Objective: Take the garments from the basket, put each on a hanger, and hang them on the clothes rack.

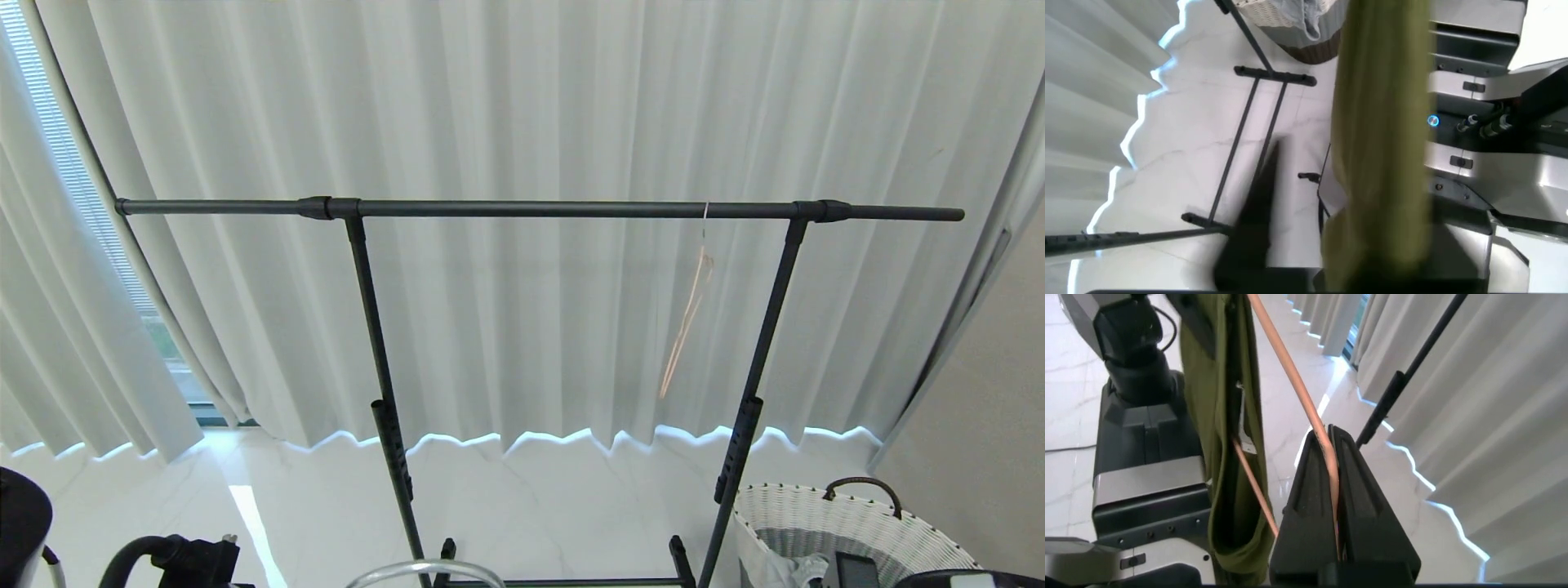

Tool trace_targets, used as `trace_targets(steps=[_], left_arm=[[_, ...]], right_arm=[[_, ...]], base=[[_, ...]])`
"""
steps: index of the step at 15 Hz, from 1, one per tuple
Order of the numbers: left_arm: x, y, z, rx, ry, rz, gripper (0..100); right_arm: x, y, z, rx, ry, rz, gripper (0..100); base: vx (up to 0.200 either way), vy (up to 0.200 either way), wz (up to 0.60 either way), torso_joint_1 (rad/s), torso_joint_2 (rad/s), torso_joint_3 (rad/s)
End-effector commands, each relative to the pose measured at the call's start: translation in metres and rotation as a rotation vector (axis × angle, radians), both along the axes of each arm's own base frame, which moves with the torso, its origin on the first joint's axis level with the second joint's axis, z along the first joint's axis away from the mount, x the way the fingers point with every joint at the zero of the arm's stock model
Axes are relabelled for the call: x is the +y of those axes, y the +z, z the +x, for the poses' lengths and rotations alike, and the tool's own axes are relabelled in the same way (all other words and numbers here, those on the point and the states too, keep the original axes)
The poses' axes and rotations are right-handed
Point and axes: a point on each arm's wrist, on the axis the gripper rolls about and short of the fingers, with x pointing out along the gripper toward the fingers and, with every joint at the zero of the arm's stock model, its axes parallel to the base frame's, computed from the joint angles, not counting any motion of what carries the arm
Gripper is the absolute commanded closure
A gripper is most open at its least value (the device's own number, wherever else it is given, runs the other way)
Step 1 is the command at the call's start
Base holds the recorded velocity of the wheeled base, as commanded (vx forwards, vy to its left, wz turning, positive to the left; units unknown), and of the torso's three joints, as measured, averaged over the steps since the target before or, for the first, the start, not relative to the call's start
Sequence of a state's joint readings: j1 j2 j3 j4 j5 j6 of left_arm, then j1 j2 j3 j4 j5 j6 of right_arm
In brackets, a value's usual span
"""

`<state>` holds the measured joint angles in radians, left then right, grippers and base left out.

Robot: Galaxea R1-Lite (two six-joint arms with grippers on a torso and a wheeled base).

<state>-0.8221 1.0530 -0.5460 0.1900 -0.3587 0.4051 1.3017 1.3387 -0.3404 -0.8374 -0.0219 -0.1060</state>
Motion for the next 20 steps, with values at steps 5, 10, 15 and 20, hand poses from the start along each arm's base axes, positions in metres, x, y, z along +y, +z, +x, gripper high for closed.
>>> trace_targets(steps=[5,10,15,20], left_arm=[[0.000,-0.001,0.000,0.003,0.002,0.005,100],[0.001,-0.001,0.001,-0.017,0.036,0.018,100],[0.004,-0.004,0.002,-0.074,0.138,0.083,100],[0.015,-0.010,0.017,-0.125,0.404,0.196,100]], right_arm=[[0.000,0.002,0.000,-0.003,0.000,0.007,100],[0.000,0.002,0.000,-0.008,-0.010,0.005,0],[-0.002,-0.001,0.005,-0.003,-0.043,-0.004,0],[-0.002,-0.005,0.013,0.012,-0.080,-0.022,0]], base=[[0.000,0.000,0.00,0.000,0.00,0.000],[0.000,0.000,0.00,0.000,0.00,0.000],[0.000,0.000,0.00,0.000,0.00,0.000],[0.000,0.000,0.00,0.000,0.00,0.000]])
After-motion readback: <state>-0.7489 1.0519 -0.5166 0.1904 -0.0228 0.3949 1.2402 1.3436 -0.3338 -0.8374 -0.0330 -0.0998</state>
